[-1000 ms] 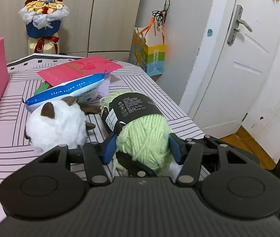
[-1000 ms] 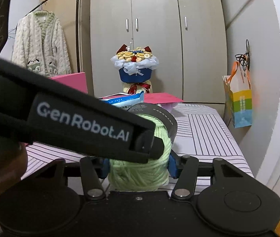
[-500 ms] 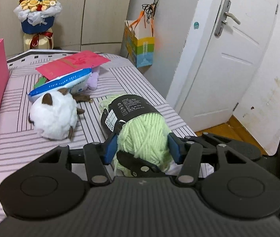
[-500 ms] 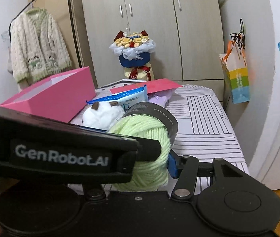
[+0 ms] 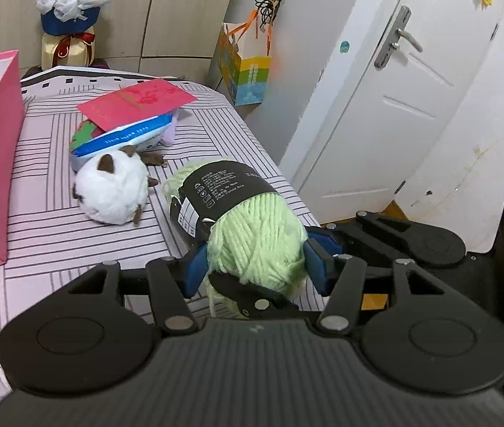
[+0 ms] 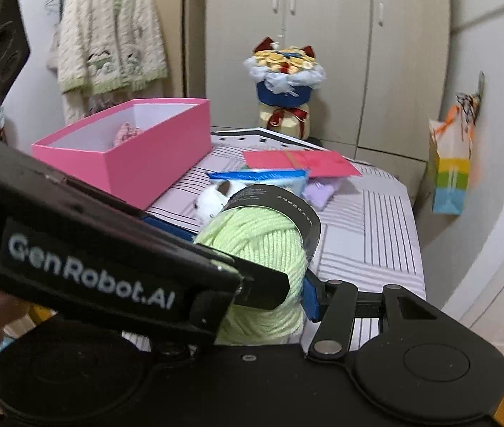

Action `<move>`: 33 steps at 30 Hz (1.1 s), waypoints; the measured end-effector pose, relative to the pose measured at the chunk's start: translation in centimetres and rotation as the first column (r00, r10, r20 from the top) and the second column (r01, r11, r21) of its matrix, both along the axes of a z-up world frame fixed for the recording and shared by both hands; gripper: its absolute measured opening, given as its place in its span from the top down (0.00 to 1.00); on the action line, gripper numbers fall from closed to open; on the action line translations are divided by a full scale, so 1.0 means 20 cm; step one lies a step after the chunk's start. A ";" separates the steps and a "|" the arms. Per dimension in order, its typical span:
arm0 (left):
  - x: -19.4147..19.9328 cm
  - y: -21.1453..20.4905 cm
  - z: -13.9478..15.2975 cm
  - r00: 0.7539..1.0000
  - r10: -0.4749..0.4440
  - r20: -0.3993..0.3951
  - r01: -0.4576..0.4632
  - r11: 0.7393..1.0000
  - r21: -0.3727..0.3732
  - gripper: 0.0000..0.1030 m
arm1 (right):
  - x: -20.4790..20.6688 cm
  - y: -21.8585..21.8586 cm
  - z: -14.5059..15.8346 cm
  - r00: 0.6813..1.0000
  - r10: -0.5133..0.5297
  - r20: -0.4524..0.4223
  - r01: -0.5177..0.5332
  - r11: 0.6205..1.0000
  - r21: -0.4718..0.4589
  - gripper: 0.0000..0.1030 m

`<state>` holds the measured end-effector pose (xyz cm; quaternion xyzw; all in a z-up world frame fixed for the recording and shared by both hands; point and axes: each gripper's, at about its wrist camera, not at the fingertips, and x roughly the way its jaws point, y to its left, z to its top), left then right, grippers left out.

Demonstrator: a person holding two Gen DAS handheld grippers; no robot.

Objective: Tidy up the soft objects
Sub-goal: 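Carry the yarn ball with the left tool into the pink box and release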

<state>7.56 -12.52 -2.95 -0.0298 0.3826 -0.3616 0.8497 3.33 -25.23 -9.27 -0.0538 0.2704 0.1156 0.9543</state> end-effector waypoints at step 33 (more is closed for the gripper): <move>0.38 1.04 0.38 0.903 0.354 0.244 -0.347 0.935 -0.076 0.46 | 0.63 0.88 0.36 0.923 0.350 0.159 -0.376 0.908 0.186 0.39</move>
